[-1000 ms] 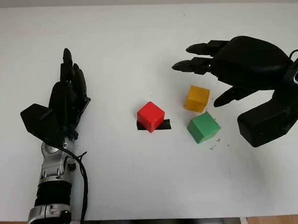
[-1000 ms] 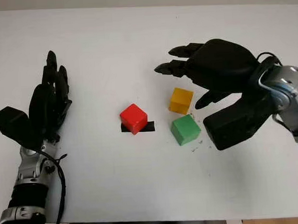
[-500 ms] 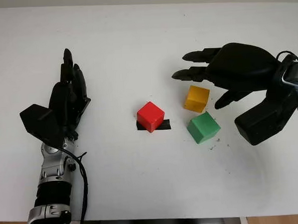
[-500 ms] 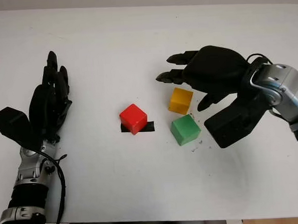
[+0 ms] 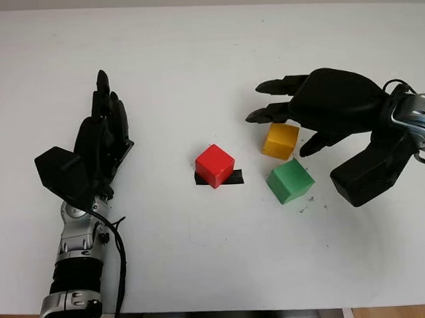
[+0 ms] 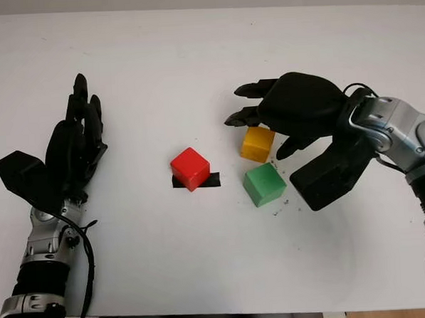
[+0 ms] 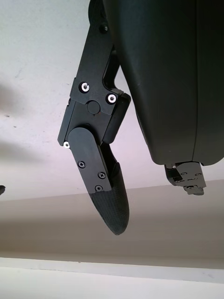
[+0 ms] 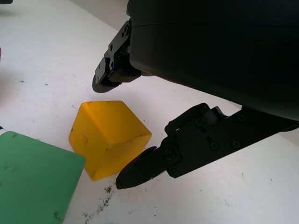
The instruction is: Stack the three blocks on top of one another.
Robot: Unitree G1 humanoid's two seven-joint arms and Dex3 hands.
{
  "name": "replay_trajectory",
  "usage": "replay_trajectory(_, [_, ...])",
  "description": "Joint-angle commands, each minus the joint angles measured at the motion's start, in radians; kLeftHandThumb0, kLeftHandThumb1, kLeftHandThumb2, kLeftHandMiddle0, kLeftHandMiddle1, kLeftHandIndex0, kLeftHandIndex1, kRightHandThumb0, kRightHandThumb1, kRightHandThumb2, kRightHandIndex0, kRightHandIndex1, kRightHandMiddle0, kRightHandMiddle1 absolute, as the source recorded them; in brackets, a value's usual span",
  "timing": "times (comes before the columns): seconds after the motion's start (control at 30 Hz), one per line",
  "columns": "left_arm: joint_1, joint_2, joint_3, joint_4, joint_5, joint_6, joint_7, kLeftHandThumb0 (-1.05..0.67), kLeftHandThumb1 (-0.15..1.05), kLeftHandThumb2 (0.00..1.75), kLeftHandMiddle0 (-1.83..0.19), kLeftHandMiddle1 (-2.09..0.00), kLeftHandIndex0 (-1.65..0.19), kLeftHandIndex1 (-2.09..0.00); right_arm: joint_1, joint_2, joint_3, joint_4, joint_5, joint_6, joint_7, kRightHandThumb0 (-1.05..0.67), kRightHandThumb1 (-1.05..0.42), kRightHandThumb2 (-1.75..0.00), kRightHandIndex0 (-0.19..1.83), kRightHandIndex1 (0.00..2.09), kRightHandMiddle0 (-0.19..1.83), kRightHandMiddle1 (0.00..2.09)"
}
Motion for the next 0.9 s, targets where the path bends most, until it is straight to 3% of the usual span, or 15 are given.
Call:
replay_trajectory(0.0, [0.013,0.004,-0.002,-0.016,0.002,0.001,0.003,-0.72,1.05,0.75,0.19,0.0,0.19,0.0,-0.009,-0.003,0.008,0.007,-0.011,-0.01,-0.019,-0.41,-0.83,-0.06,0.25,0.07,0.47,0.17])
replay_trajectory(0.43, [0.026,0.0,0.0,-0.033,-0.005,0.016,0.007,-0.71,1.05,0.74,0.19,0.0,0.19,0.0,0.006,0.008,0.02,0.051,-0.04,-0.052,-0.172,-0.4,-0.86,-0.06,0.34,0.09,0.68,0.28])
replay_trajectory(0.5, [0.03,-0.001,-0.003,-0.038,0.0,0.018,0.012,-0.7,1.05,0.74,0.19,0.0,0.19,0.0,0.01,0.012,0.02,0.063,-0.046,-0.061,-0.22,-0.37,-0.87,-0.06,0.43,0.11,0.77,0.55])
replay_trajectory(0.57, [0.032,0.0,-0.008,-0.038,0.008,0.016,0.015,-0.69,1.05,0.75,0.19,0.0,0.19,0.0,0.01,0.012,0.024,0.073,-0.05,-0.063,-0.243,-0.36,-0.89,-0.06,0.47,0.08,0.65,1.02])
replay_trajectory(0.6, [0.033,0.0,-0.01,-0.035,0.011,0.013,0.015,-0.68,1.05,0.75,0.19,0.0,0.19,0.0,0.009,0.012,0.027,0.078,-0.051,-0.064,-0.249,-0.35,-0.9,-0.06,0.48,0.08,0.61,1.15])
replay_trajectory(0.67, [0.036,-0.003,-0.013,-0.03,0.015,0.009,0.018,-0.67,1.05,0.74,0.19,0.0,0.19,0.0,0.008,0.014,0.029,0.088,-0.051,-0.068,-0.266,-0.34,-0.9,-0.05,0.5,0.08,0.59,1.28])
replay_trajectory(0.87, [0.047,-0.015,-0.016,-0.024,0.027,-0.007,0.039,-0.67,1.05,0.72,0.19,0.0,0.19,0.0,0.017,0.012,0.02,0.087,-0.03,-0.063,-0.265,-0.35,-0.92,-0.06,0.53,0.09,0.53,1.32])
